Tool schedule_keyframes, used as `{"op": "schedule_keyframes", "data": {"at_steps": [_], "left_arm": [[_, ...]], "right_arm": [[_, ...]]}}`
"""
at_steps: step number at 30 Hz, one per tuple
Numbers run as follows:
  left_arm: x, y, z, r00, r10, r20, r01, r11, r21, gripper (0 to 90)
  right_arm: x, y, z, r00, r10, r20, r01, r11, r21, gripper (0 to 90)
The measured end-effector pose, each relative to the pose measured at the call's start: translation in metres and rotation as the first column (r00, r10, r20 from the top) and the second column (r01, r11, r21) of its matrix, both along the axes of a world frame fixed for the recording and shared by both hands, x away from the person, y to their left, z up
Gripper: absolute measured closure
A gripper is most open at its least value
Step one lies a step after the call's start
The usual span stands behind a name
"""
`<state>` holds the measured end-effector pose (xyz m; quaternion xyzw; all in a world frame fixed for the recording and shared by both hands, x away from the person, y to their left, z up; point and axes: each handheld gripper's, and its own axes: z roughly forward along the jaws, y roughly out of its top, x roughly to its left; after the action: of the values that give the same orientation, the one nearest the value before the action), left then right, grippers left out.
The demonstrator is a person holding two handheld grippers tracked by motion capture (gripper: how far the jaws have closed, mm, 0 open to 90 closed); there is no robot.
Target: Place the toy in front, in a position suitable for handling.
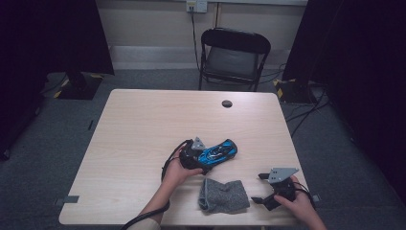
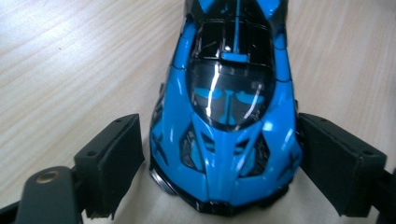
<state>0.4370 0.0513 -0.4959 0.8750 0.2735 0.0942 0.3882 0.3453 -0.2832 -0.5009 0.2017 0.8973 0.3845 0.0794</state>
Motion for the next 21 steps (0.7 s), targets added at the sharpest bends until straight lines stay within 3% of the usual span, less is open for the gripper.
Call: {"op": "schedule_keyframes", "data": {"at_steps": [4,10,15,21], "left_arm": [[0.0031,-0.0054,-0.0013,0.9999,-0.014,0.008,0.014,0.9997,0.018,15.7],[0.0044,-0.01,-0.0034,0.9994,-0.028,0.021,0.028,0.9996,0.01,15.6],[0.0038,-0.0105,-0.0025,0.9983,-0.05,0.029,0.049,0.9987,0.01,22.8],[0.0023,-0.0092,-0.0013,0.9983,-0.052,0.026,0.052,0.9984,0.022,23.8]], "right_arm": [[0.0,0.0,0.0,1.0,0.0,0.0,0.0,1.0,0.0,6.5],[0.0,0.0,0.0,1.0,0.0,0.0,0.0,1.0,0.0,6.5],[0.0,0.0,0.0,1.0,0.0,0.0,0.0,1.0,0.0,6.5],[0.0,0.0,0.0,1.0,0.001,0.001,-0.001,1.0,0.0,6.4]]}}
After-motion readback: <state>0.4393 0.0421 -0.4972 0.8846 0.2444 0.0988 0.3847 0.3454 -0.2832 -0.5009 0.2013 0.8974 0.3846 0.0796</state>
